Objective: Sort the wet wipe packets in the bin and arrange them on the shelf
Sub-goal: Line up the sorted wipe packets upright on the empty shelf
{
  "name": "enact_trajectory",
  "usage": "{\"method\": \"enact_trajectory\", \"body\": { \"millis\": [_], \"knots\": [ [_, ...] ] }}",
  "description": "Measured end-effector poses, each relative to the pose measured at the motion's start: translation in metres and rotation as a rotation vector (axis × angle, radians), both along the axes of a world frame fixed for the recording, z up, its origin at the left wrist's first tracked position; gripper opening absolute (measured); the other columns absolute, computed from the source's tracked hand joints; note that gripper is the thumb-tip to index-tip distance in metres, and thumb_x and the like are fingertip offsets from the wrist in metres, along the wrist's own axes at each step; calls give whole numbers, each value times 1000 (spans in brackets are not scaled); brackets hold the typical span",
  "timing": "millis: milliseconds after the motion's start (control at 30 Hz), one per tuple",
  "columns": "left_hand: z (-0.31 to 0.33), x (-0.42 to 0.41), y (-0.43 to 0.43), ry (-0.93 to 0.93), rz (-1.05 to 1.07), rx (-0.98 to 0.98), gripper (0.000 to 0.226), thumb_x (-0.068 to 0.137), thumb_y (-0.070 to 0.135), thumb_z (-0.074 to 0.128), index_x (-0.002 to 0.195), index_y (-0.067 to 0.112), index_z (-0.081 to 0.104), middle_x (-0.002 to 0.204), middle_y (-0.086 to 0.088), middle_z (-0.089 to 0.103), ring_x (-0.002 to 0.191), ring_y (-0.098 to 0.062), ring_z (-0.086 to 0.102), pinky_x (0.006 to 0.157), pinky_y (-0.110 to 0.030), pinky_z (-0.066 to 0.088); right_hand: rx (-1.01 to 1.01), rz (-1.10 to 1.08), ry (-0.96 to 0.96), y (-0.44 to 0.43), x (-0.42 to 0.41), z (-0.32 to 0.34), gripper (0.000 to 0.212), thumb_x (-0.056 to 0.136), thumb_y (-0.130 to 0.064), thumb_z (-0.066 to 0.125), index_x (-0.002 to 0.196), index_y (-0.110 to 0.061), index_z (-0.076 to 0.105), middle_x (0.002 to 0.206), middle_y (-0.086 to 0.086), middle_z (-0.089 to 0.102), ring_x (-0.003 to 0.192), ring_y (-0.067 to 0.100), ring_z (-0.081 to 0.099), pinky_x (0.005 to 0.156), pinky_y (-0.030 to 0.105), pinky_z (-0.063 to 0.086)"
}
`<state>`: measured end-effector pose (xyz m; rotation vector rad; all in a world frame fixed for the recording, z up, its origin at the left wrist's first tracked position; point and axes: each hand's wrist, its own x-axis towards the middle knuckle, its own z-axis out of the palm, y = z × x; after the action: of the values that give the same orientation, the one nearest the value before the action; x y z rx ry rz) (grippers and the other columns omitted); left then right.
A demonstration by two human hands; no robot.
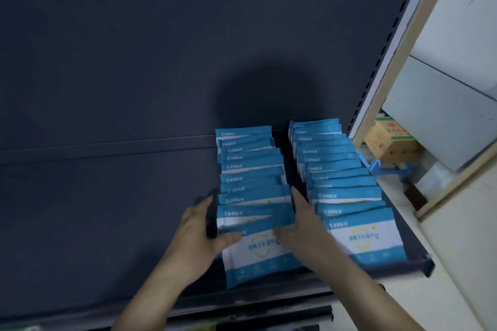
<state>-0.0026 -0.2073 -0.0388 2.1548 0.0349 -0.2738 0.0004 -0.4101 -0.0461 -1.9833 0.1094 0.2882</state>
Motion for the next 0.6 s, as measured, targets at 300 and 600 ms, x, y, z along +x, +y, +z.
{"method": "enact_trajectory", "body": {
  "millis": [300,600],
  "knots": [
    [3,-10,-7,-79,27,51,74,80,19,75,141,32,36,88,9,61,78,-4,62,69,-20,53,-176,26,-83,7,-20,-14,101,81,-7,70,150,-27,-1,156,-7,14,142,11,20,115,37,28],
    [8,-16,-9,-147,-5,326,64,91,50,51,145,31,23,99,15,60,86,-4,58,72,-22,49,-264,44,-173,11,-33,6,97,86,-14,66,149,-26,-6,156,-12,-8,140,-1,-2,107,11,5]
  ]
}}
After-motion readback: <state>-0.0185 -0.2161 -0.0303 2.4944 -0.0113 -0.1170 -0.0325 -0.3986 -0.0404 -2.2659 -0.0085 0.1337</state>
